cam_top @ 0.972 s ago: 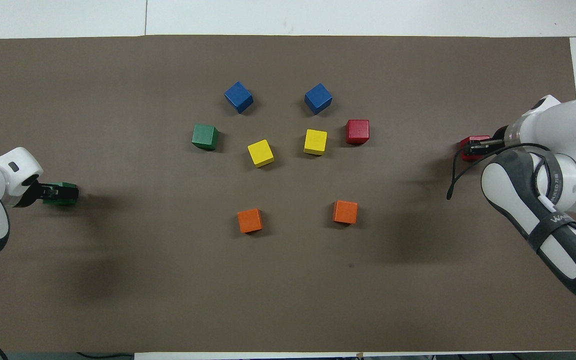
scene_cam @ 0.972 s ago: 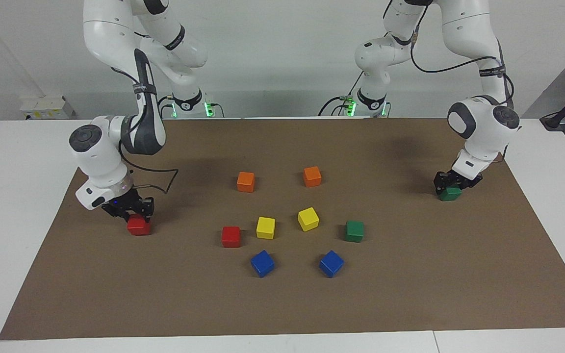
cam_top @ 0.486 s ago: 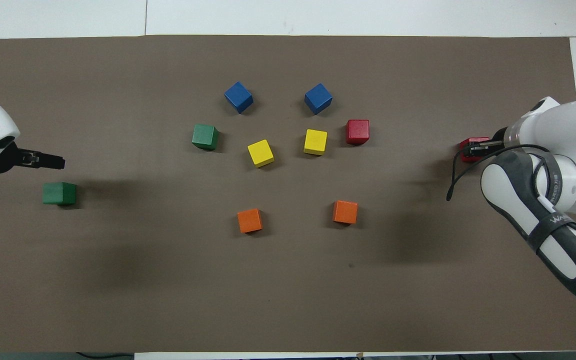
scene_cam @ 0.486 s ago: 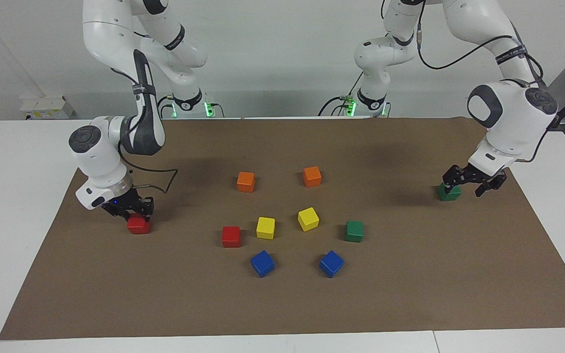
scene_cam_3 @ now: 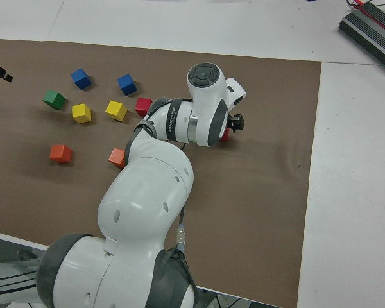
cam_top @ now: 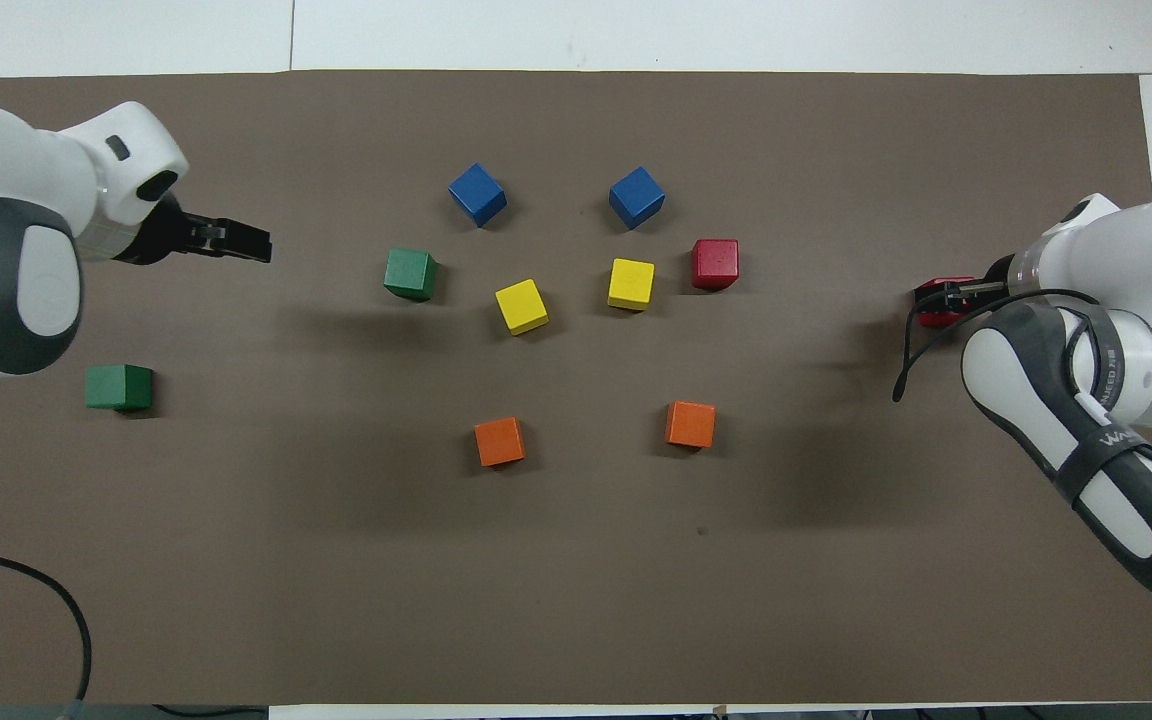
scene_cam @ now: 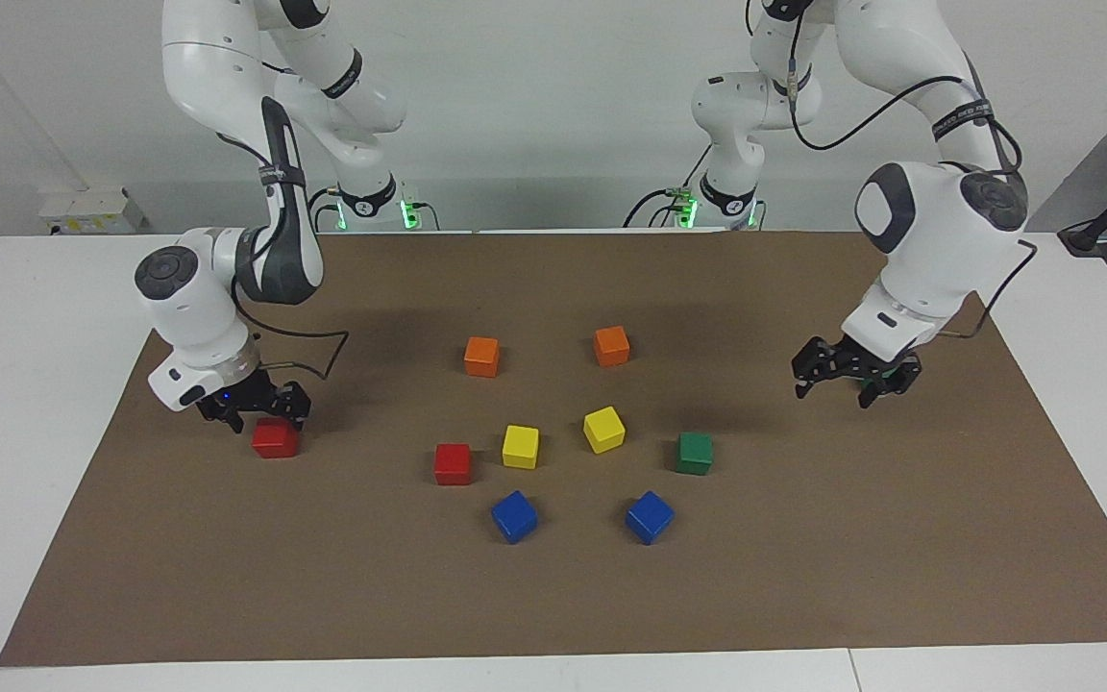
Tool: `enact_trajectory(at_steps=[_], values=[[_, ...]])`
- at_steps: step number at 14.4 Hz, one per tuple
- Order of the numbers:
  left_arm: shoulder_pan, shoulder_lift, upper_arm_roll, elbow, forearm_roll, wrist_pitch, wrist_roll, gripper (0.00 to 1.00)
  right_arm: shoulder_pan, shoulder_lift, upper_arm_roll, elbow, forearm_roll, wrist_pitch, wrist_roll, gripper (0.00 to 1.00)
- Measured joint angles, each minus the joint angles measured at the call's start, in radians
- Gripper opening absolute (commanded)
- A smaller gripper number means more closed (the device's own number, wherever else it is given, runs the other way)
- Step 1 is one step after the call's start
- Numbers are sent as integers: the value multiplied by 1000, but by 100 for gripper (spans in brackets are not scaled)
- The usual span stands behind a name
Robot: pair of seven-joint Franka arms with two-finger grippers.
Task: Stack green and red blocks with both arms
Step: 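Reach the left gripper to the other green while the right gripper releases red, then grasp the second green cube with the left gripper while the right gripper grasps red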
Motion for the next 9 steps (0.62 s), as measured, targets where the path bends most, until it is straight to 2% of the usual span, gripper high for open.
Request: enact_trajectory(at_steps=[2,5,6,9], values=[[-64,61,1,36,0,9,-22,100,15,-25,6,96,0,-163,1,100],[-124,142,3,68,31,42,-34,100,88,-40,10,359,3,-473,64,100],[-127,160,3,72,48,47,-34,100,119,-27,11,440,3,-540,101,100],[-128,192,4,74,63,87,-34,100,228,64,11,591,-9,-597,192,100]])
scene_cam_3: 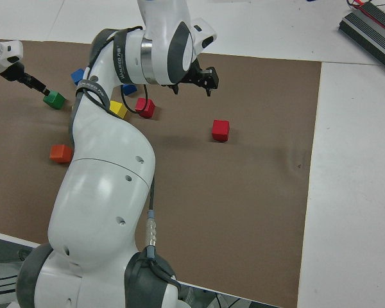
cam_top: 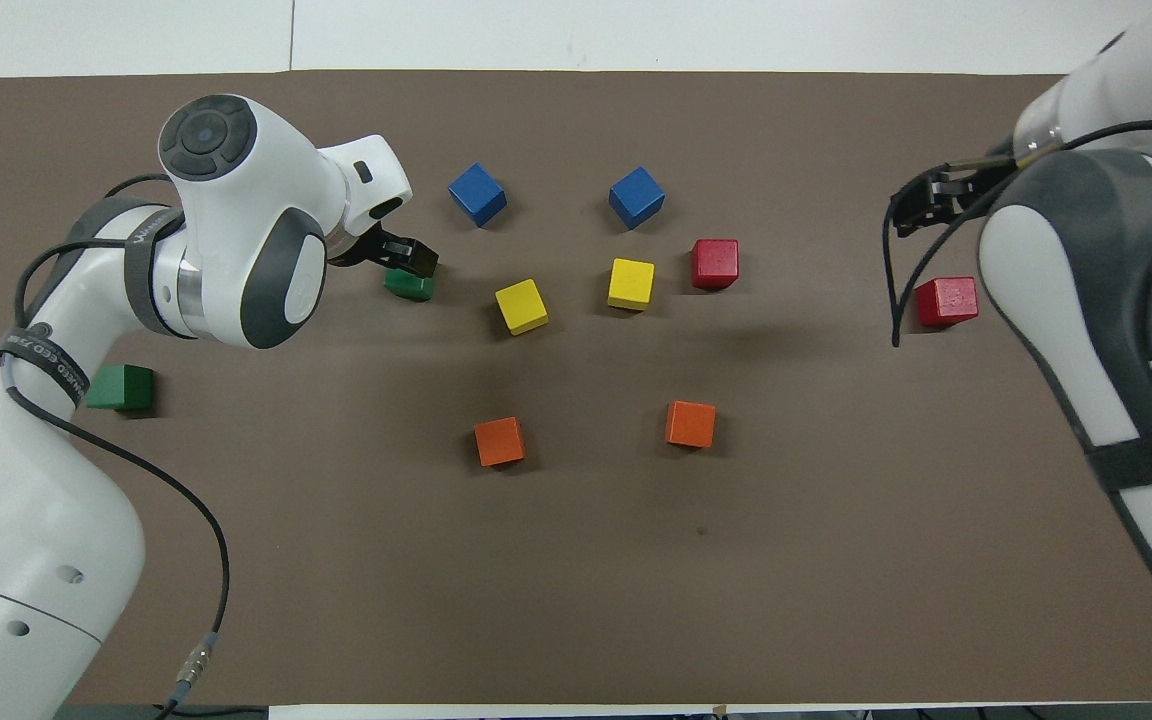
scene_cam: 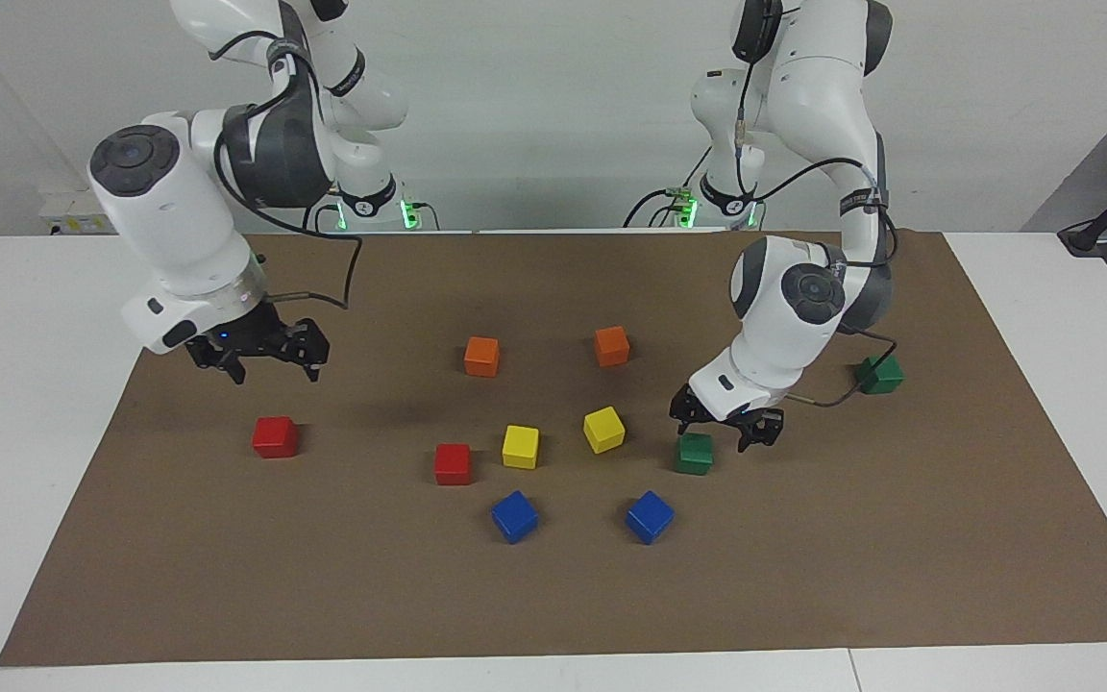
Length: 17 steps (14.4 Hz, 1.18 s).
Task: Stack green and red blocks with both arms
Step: 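Grasp the second green cube with the left gripper while the right gripper grasps red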
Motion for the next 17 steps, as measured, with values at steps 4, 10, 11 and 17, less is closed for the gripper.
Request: enact_trajectory(at_steps=[4,10,11,17], values=[[-7,8,0,-7,0,29,0,100,101,173,-2,170,-19,-8,70,100],[-15,16,0,-52,0,93,0,100,207,331,-4,299,-46,34,178,100],[-18,16,0,-61,0,106,-1,100,208,335,-4,298,-48,47,188,100],[-24,17,2,-101,0,152,-13,55,195,337,-7,199,-48,169,243,100]])
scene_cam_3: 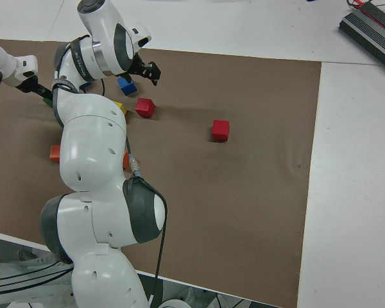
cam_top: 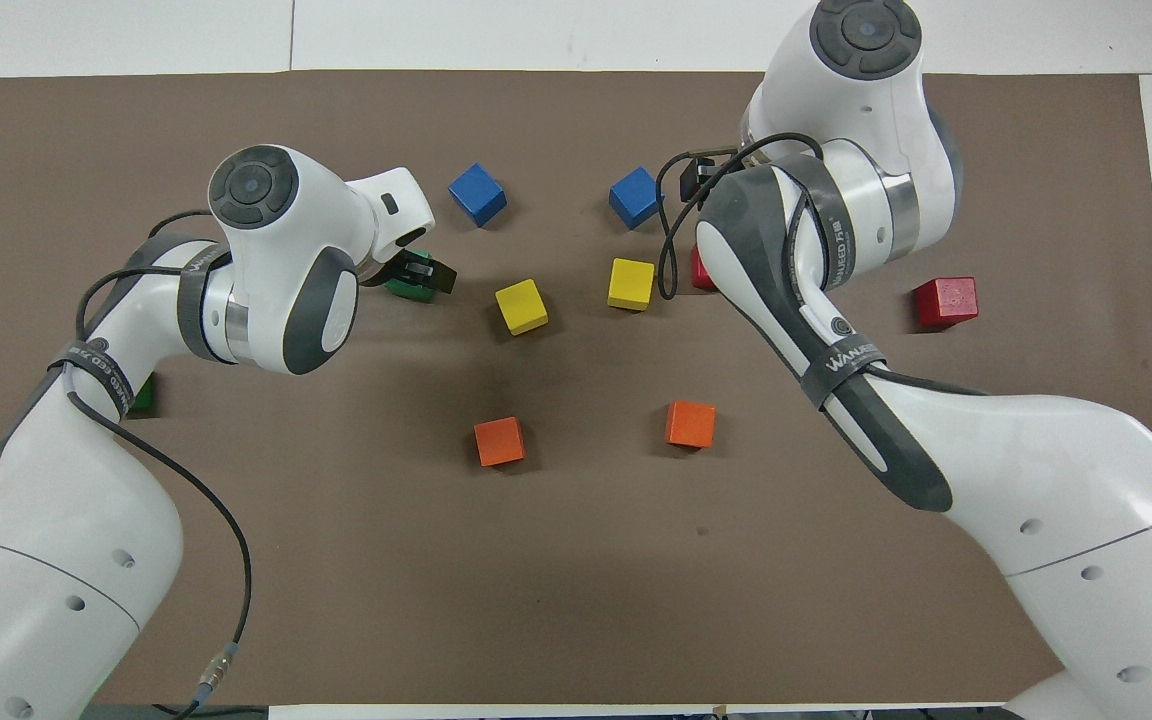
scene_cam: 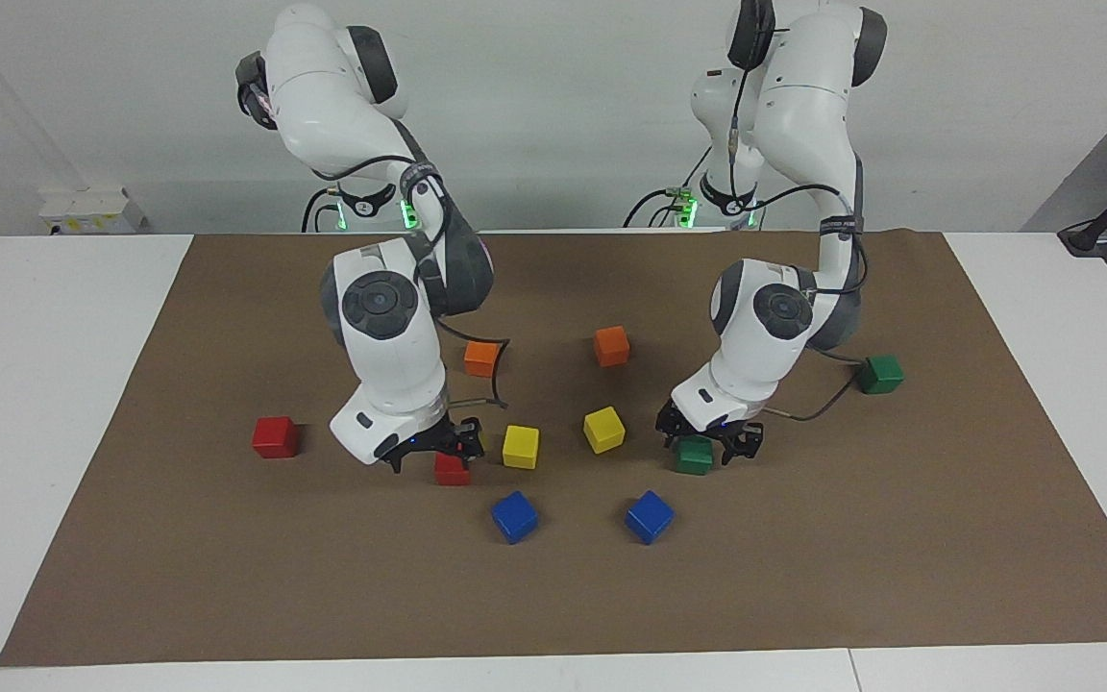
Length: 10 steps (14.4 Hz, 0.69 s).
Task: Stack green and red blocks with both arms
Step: 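Grasp the second green cube with the left gripper while the right gripper grasps red, then carry the green cube outward with the left gripper while the right gripper carries red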
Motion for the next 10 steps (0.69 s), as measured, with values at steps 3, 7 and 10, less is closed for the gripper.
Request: enact_trajectory(at_steps=[3,7,10], values=[[-11,0,0,-6,14,12,-44,0,2,-2,2,-63,2,60,41,100],[-12,0,4,-1,41,5,-72,0,10,-33,4,-197,2,188,54,100],[1,-10,19,48,41,-63,-88,0,9,-59,4,-258,2,211,54,100]])
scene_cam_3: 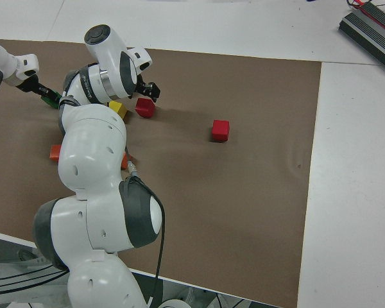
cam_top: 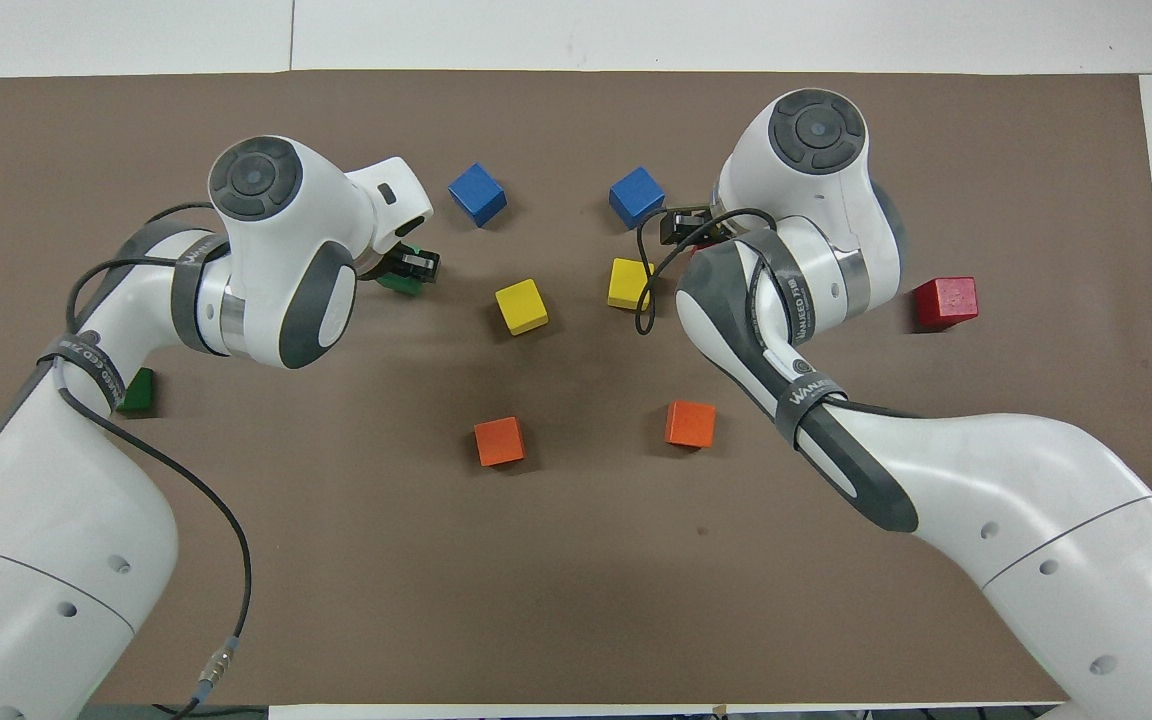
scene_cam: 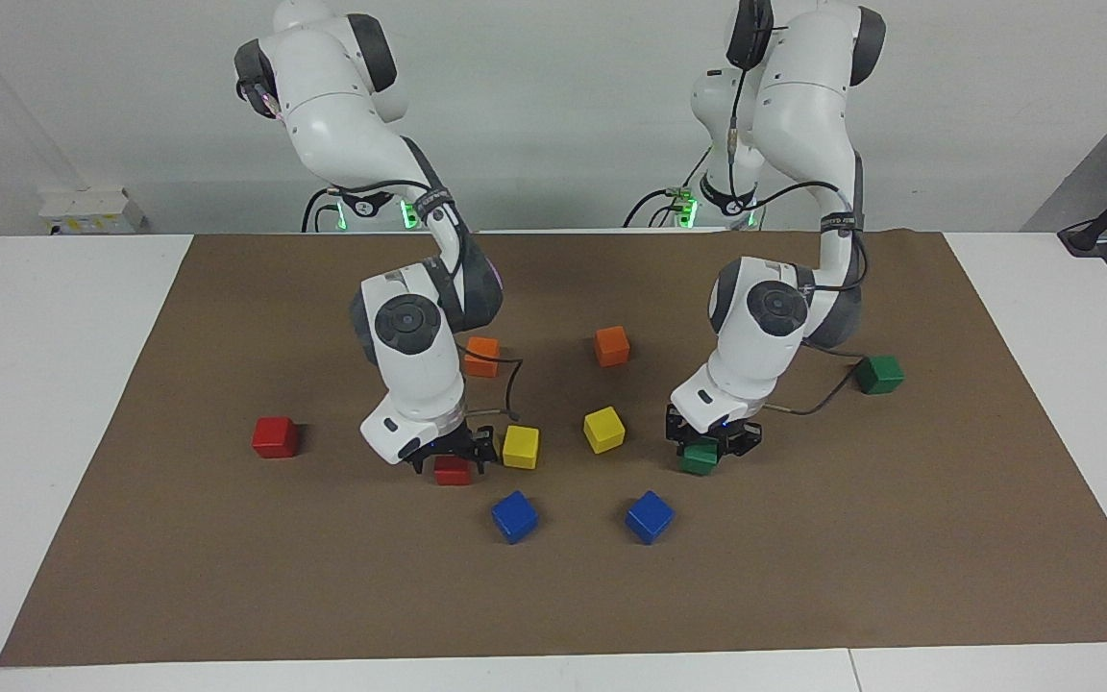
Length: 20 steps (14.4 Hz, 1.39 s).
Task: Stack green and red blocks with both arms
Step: 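Carry the green cube outward with the left gripper while the right gripper carries red, then lower the green onto the first green while the right gripper lowers red onto red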
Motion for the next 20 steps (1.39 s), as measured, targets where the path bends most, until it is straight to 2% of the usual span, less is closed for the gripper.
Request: enact_trajectory(at_steps=[6,7,8,9,10,14,18,20], values=[[199,-146,7,24,-14,-201,6,0,0,-39,0,-112,0,89,0,99],[232,-169,8,20,-14,-230,25,0,0,-42,0,-127,0,101,0,88],[262,-186,8,14,-14,-253,54,0,-1,-44,0,-137,0,112,0,57],[291,-199,8,2,-14,-267,89,0,-2,-46,-1,-143,0,114,0,11],[322,-211,9,-16,-14,-274,127,0,-3,-48,-2,-145,0,113,0,0],[453,-272,9,-138,-15,-258,246,0,-13,-63,-7,-132,-1,64,0,0],[509,-343,8,-292,-16,-105,289,0,-34,-130,-12,1,-3,-180,-61,0],[521,-365,9,-368,-16,-22,306,0,-102,-200,-13,-9,-3,-236,-170,0]])
